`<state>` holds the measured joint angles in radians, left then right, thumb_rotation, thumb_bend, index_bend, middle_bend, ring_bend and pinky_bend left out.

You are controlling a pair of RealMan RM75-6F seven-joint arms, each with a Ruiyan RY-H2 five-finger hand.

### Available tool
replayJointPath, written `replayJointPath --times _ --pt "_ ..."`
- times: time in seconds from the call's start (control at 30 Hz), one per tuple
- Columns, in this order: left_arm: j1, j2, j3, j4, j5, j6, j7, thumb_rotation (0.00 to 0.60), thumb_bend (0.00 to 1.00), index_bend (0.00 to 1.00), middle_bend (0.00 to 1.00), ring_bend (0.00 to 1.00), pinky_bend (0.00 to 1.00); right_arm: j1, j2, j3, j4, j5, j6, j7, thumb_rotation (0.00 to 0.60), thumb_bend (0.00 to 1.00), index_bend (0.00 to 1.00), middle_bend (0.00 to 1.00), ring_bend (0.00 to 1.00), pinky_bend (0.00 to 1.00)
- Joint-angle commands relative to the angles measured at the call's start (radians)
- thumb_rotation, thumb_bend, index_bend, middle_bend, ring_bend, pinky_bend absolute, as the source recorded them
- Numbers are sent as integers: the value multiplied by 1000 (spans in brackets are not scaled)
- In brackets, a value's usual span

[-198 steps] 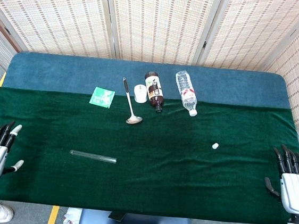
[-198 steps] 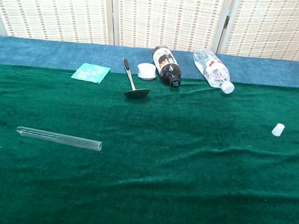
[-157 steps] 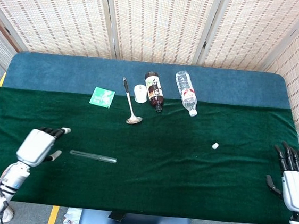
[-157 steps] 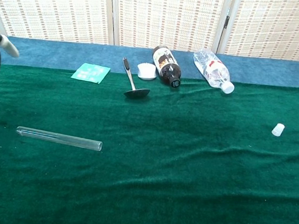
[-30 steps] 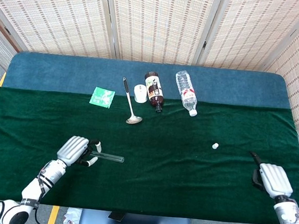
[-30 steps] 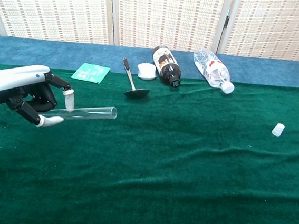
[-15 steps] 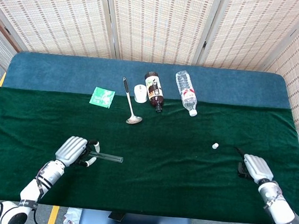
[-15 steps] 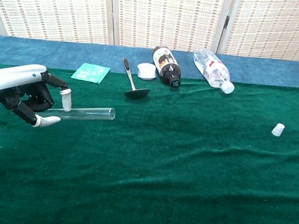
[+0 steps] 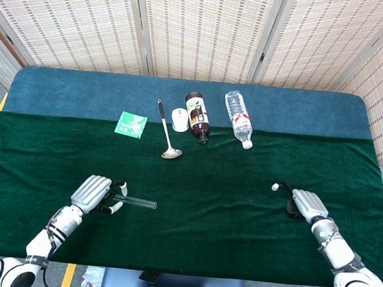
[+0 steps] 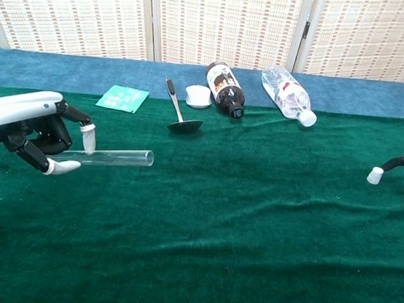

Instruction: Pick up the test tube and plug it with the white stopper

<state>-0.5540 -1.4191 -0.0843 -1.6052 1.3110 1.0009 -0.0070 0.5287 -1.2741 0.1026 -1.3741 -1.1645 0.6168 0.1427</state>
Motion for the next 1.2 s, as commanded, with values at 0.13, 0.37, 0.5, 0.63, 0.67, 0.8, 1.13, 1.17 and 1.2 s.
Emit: replayJointPath --times 0.13,0.37,0.5,0.63,0.67,0.8,1.13,1.17,1.2 --pt "1 -1 2 6 0 -2 -7 600 495 655 950 933 843 -18 22 -5 -78 -33 78 -15 600 904 115 924 1000 1000" --pt "0 -4 6 5 7 -2 -7 600 495 655 950 933 843 -31 30 -21 -64 -10 84 -10 600 903 115 924 1000 1000" --pt "2 -4 10 5 6 -3 -6 600 495 655 950 933 843 -18 12 -25 -27 9 49 -4 600 904 115 924 1000 1000" --pt "5 -3 12 7 3 -2 -7 600 495 655 950 933 843 0 -12 -25 7 20 23 -7 600 904 115 924 1000 1000" --pt "5 -3 12 8 2 -2 -8 600 495 655 950 933 843 4 -16 -25 12 22 16 -8 600 903 115 924 1000 1000" --pt "8 -2 14 10 1 -2 -10 600 495 655 950 933 843 19 -34 -26 28 31 3 -20 600 904 115 924 1000 1000" --pt "7 -5 14 13 3 -5 -11 600 495 655 950 933 843 15 -12 -31 -47 -3 62 -55 600 904 115 924 1000 1000" --pt "7 -6 14 13 3 -5 -11 600 494 655 950 933 843 13 -8 -33 -57 -6 69 -60 600 904 115 924 1000 1000" --pt "7 -8 14 14 2 -5 -12 600 494 655 950 933 843 12 -3 -35 -70 -9 75 -67 600 904 115 924 1000 1000"
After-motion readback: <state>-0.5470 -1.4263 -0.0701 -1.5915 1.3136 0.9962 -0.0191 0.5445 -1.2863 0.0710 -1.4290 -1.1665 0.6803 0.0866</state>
